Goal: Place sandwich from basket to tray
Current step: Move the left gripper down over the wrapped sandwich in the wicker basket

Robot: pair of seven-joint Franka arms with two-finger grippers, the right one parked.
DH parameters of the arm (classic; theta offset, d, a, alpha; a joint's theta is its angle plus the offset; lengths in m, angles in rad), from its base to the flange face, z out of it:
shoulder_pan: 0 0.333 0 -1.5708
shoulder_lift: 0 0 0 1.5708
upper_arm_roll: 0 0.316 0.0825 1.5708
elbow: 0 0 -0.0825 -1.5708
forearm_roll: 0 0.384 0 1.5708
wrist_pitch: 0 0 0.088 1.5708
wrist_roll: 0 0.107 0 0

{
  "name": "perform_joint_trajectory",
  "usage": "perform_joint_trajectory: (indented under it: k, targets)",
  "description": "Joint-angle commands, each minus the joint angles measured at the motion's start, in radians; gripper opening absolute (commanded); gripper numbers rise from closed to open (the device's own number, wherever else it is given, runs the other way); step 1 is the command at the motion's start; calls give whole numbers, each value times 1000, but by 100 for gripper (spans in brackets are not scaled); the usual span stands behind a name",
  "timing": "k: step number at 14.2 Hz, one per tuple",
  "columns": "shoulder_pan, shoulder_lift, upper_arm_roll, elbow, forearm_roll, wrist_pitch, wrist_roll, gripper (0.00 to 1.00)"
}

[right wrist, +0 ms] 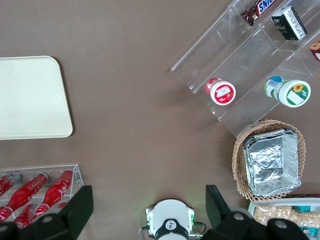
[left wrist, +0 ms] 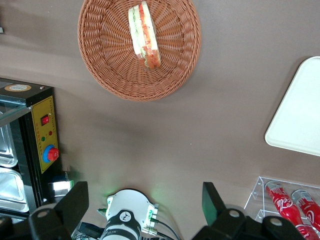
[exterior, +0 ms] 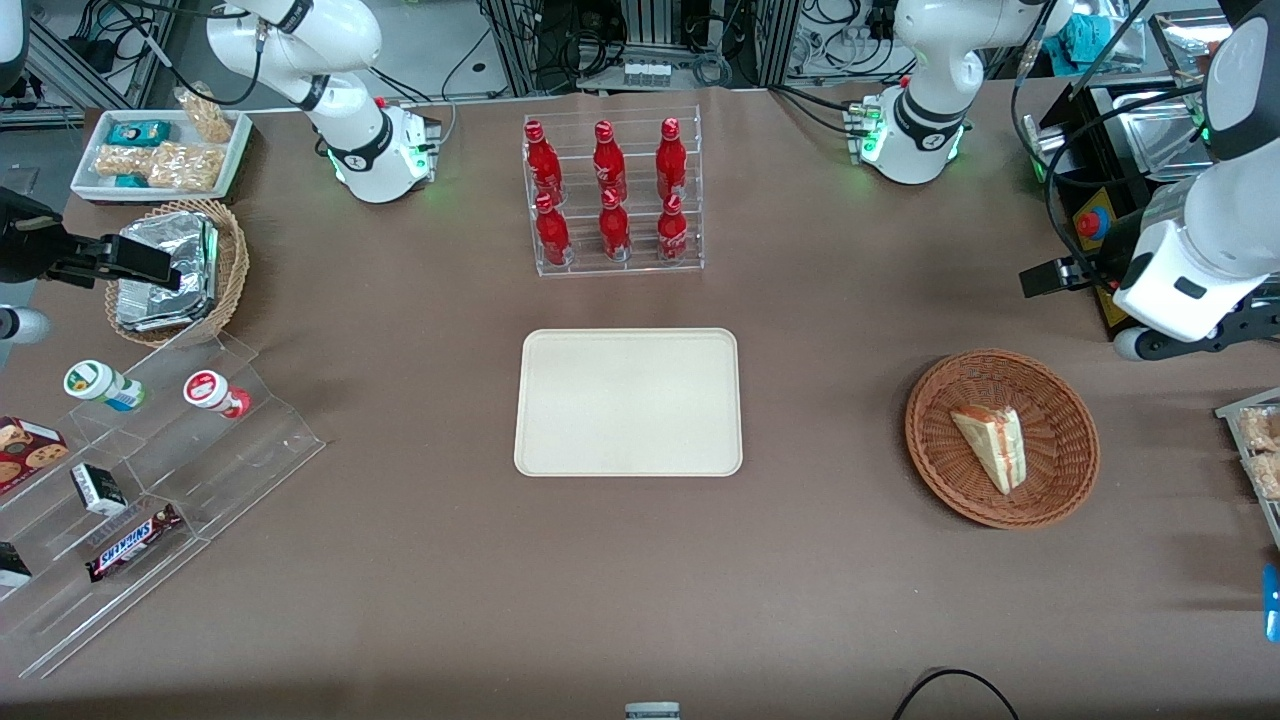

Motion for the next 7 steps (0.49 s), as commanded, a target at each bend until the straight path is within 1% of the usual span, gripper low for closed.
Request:
perform_joint_trajectory:
  k: [1, 7]
  targets:
    - [-3, 12, -1, 28, -1, 15, -11, 100]
    - [0, 15, 0, 28, -6, 14, -19, 100]
